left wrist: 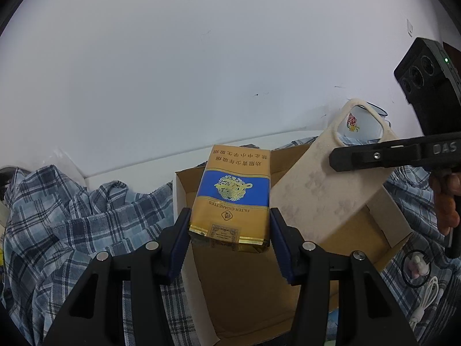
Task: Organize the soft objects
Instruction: 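Lower and release the phone case into the box while the left gripper drops the pack in, then raise both open grippers away from the box, then grasp the green snap pouch with the left gripper while the right gripper moves toward the white earbud case, then grasp and lift the white earbud case with the right gripper while the left gripper lifts the pouch, then carry the green pouch and earbud case up over the box with both grippers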
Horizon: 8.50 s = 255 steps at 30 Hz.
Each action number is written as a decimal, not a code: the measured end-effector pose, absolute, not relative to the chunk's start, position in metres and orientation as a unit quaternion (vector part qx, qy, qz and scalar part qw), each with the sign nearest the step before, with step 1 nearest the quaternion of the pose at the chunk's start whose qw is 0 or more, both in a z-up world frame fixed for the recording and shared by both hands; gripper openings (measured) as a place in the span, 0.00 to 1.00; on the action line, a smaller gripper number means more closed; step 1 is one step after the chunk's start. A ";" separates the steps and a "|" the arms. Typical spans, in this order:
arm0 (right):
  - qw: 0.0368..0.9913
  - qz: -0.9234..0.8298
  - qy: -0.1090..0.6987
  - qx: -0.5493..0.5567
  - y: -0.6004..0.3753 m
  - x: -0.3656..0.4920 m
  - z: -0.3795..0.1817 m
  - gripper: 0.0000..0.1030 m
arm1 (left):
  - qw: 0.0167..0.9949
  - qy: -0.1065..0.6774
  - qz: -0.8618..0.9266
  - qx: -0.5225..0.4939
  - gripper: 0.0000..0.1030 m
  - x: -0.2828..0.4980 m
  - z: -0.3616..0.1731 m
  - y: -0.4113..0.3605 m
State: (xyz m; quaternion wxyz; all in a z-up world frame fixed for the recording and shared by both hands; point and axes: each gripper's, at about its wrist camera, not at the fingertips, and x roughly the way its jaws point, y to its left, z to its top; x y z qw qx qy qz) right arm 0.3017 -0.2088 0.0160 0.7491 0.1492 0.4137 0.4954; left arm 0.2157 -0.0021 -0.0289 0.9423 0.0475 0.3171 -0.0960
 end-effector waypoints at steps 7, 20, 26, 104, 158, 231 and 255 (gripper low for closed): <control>0.772 0.438 0.452 0.086 -0.195 0.301 0.001 0.18 | 0.941 0.322 -0.095 0.043 0.53 0.217 -0.030 -0.001; 0.844 0.369 0.388 -0.017 -0.180 0.286 0.025 1.00 | 0.947 0.303 -0.097 0.043 1.00 0.216 -0.029 -0.004; 0.864 0.362 0.349 -0.014 -0.186 0.282 0.039 1.00 | 0.946 0.306 -0.099 0.042 1.00 0.218 -0.032 -0.002; 0.901 0.369 0.225 -0.041 -0.258 0.082 0.075 1.00 | 0.949 0.276 -0.135 0.073 1.00 0.062 0.019 -0.006; 0.879 0.366 0.305 -0.029 -0.262 0.104 0.026 1.00 | 0.897 0.381 -0.212 0.068 0.70 0.084 -0.057 -0.024; 0.936 0.293 0.161 -0.113 -0.258 0.086 0.121 0.33 | 0.966 0.193 -0.166 0.051 0.70 0.040 0.059 0.004; 0.940 0.327 0.026 -0.097 -0.227 0.086 0.220 0.33 | 0.990 0.047 -0.125 0.047 0.70 0.024 0.179 -0.014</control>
